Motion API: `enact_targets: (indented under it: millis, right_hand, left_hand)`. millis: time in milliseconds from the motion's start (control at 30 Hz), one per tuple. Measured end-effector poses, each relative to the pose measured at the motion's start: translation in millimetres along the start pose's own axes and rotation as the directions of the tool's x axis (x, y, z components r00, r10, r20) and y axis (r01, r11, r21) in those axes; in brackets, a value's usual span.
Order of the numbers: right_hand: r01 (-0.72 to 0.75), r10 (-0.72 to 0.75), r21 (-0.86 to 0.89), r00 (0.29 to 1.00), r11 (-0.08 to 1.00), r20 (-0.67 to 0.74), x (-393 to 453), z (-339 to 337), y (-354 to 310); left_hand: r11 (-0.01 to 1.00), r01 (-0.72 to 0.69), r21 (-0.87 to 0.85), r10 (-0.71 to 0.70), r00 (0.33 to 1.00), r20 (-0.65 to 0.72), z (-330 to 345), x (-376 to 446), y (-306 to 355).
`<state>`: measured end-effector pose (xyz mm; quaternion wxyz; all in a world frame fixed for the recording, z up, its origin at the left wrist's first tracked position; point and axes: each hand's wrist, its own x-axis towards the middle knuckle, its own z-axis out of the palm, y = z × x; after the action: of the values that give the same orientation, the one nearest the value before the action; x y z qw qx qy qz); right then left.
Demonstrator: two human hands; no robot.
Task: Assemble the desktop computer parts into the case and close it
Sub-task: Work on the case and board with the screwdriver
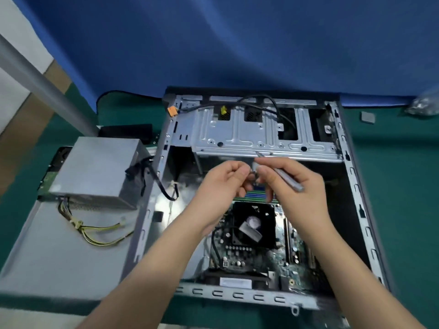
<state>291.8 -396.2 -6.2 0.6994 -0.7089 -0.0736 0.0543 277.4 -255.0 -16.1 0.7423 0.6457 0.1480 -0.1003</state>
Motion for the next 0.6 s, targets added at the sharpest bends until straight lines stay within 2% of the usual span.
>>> enact_targets:
  millis: [167, 433, 600]
  right_hand:
    - [-0.033, 0.034, -0.070, 0.999, 0.997, 0.002, -15.8, -18.4, 5.6]
    - [0.037, -0.029, -0.219, 0.999, 0.975, 0.043, -24.2, -24.5, 12.7]
    - [0.182, -0.179, -0.298, 0.983, 0.937, 0.037, -25.4, -24.2, 13.2]
  left_hand:
    - [0.946, 0.165, -0.279, -0.122, 0.978, 0.167, 22.7, -6.4, -18.9]
    - [0.831, 0.327, -0.449, -0.219, 0.936, 0.276, 23.7, -11.1, -20.5]
    - [0.776, 0.376, -0.507, -0.223, 0.914, 0.338, 20.0, -10.8, -18.6]
